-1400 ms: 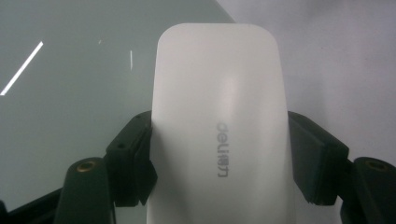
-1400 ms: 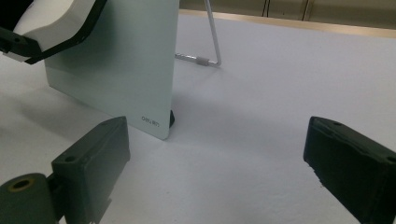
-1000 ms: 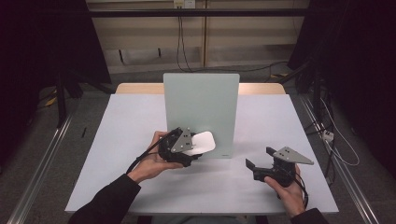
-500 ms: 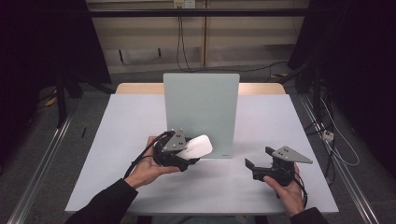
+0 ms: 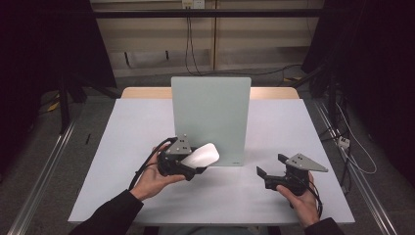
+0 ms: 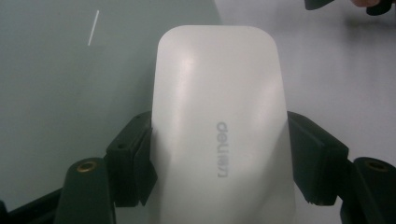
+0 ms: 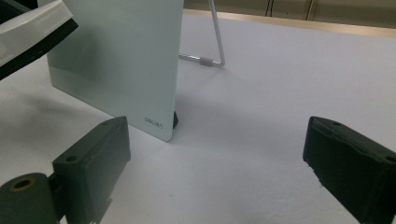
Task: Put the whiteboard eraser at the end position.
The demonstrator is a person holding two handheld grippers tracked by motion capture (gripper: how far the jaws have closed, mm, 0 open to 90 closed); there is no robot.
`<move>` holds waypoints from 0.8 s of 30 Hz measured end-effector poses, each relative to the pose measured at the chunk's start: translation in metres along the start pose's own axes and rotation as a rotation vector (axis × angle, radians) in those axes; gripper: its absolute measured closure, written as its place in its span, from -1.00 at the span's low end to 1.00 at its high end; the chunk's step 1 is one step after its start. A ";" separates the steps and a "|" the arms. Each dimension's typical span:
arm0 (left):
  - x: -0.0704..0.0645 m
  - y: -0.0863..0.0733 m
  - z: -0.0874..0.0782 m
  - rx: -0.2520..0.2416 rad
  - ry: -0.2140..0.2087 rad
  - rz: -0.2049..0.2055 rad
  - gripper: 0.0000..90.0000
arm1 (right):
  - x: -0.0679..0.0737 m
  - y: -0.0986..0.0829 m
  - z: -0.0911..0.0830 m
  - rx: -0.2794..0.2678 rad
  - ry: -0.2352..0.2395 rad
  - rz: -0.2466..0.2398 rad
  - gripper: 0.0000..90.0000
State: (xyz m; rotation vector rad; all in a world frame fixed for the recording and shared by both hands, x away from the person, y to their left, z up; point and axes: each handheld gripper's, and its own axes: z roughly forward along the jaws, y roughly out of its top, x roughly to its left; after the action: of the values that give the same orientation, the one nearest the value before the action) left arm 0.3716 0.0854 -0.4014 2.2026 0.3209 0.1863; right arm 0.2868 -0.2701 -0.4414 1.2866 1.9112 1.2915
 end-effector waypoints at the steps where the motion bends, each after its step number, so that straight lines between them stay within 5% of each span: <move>1: 0.000 0.000 0.000 -0.003 -0.005 -0.006 -0.31 | 0.000 0.000 0.000 0.004 0.000 -0.003 -0.84; 8: -0.002 -0.002 0.000 0.016 -0.048 -0.018 -0.31 | 0.000 0.001 0.004 0.006 0.004 0.003 -0.84; 24: -0.026 -0.003 0.014 0.131 -0.071 0.041 -0.31 | 0.001 0.000 -0.001 0.002 0.004 -0.002 -0.84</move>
State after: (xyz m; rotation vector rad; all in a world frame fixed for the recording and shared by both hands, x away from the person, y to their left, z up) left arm 0.3500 0.0684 -0.4128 2.3407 0.2553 0.1118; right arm 0.2858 -0.2699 -0.4414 1.2836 1.9168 1.2922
